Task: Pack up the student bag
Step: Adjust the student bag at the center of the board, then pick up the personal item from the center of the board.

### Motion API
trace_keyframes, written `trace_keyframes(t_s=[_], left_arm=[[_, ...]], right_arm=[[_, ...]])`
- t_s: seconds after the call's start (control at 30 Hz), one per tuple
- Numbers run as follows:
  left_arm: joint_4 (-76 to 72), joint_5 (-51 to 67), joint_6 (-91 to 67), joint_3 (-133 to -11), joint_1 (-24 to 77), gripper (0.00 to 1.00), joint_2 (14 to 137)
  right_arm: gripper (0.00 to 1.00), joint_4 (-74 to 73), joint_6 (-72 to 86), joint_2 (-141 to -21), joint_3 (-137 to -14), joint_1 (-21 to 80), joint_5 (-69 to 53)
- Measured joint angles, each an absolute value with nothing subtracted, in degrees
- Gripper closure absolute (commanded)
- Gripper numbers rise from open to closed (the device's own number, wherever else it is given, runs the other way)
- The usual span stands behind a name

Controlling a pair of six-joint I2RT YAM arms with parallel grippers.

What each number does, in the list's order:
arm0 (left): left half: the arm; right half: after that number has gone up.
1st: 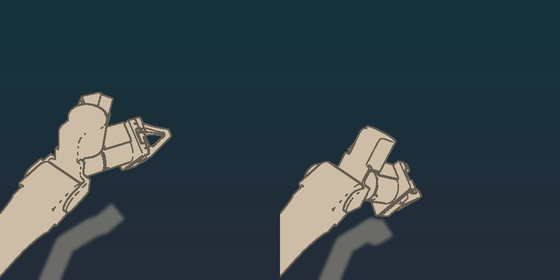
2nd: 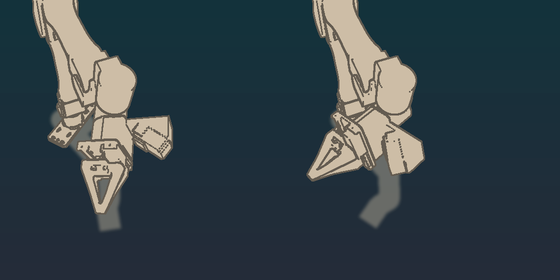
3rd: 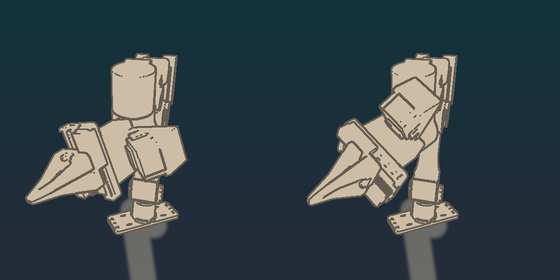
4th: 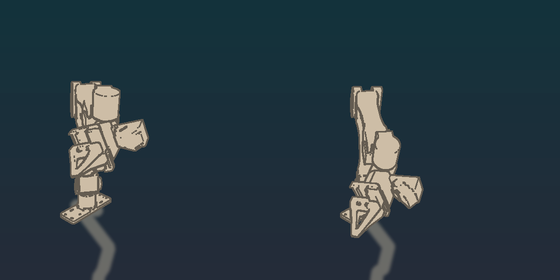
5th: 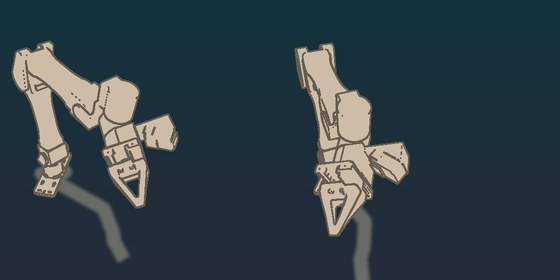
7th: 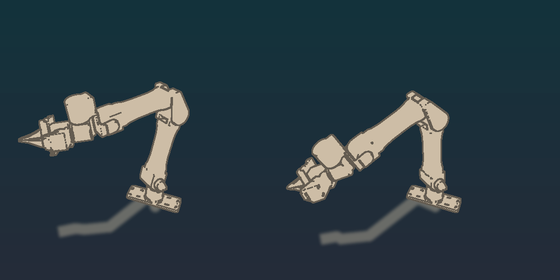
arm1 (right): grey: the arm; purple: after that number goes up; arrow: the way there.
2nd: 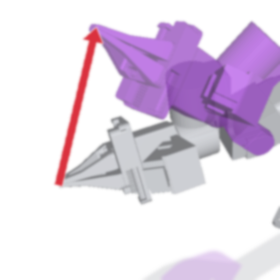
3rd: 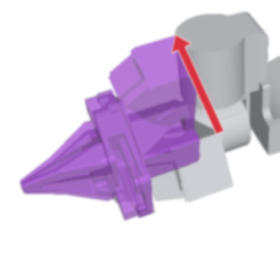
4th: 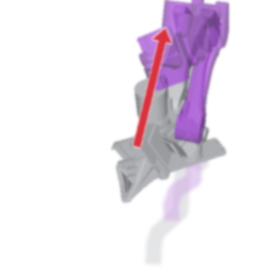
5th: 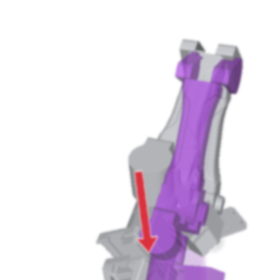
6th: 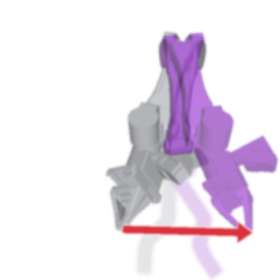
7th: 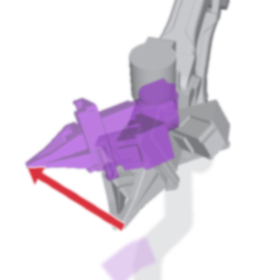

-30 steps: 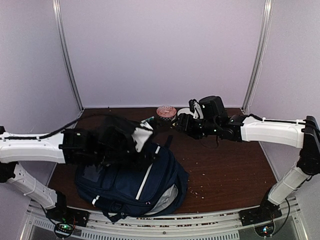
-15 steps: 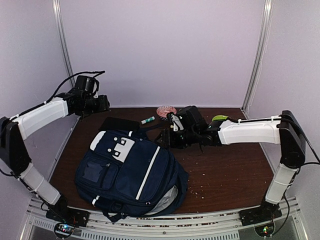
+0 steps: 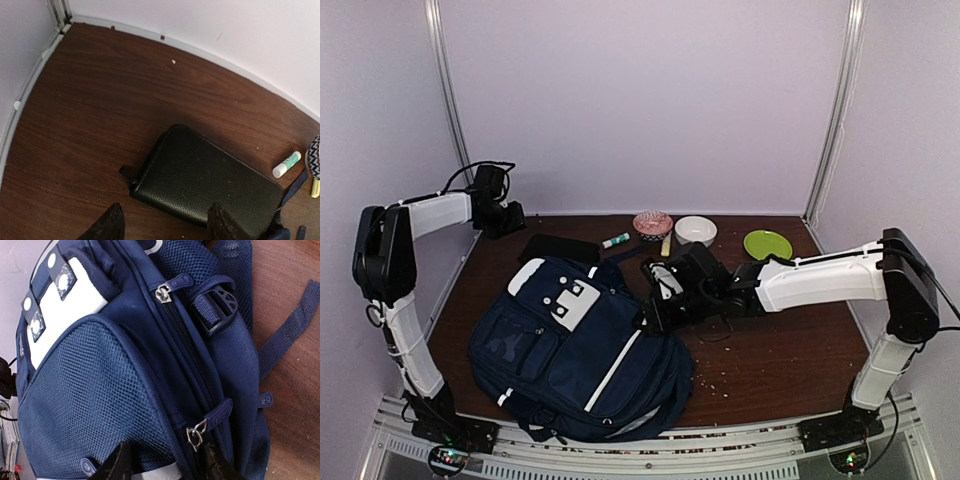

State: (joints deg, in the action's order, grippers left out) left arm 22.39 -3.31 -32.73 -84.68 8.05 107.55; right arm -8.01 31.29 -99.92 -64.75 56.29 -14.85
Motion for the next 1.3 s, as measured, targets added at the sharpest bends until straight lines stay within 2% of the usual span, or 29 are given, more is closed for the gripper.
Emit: trace_keyframes(t_s=[0.1, 0.3, 0.43, 0.77, 0.9, 1.13, 1.23, 1.3], left_arm=[[22.4, -1.7, -32.7, -84.9, 8.2, 0.03, 110.9], [23.2, -0.6, -31.7, -88.9, 8.5, 0.02, 117.1], [24.1, -0.9, -31.3, -90.9, 8.5, 0.02, 119.9], [24.5, -2.6, -30.2, -95.0, 7.9, 0.02, 123.5], [23.3, -0.1, -31.0, -96.2, 5.8, 0.02, 123.9], [22.6, 8.0, -30.5, -107.4, 2.9, 0.03, 132.7], [23.0, 10.3, -30.2, -107.7, 2.9, 0.07, 134.8], [22.9, 11.7, -30.3, -107.6, 2.7, 0.14, 135.8]], right_arm=[[0.51, -8.7, 31.3, -97.5, -62.5, 57.5, -14.1], [0.37, -11.7, 32.5, -93.3, -59.6, 58.4, -13.4], [0.32, -14.8, 33.0, -91.4, -59.7, 58.5, -12.1], [0.3, -20.4, 32.8, -86.3, -62.0, 58.6, -10.1], [0.3, -20.6, 32.7, -85.4, -62.7, 58.7, -10.0], [0.3, -21.0, 32.6, -85.2, -64.0, 58.6, -9.9], [0.3, -21.1, 32.5, -85.1, -64.7, 58.6, -9.9], [0.3, -21.2, 32.5, -84.9, -64.8, 58.6, -9.9]])
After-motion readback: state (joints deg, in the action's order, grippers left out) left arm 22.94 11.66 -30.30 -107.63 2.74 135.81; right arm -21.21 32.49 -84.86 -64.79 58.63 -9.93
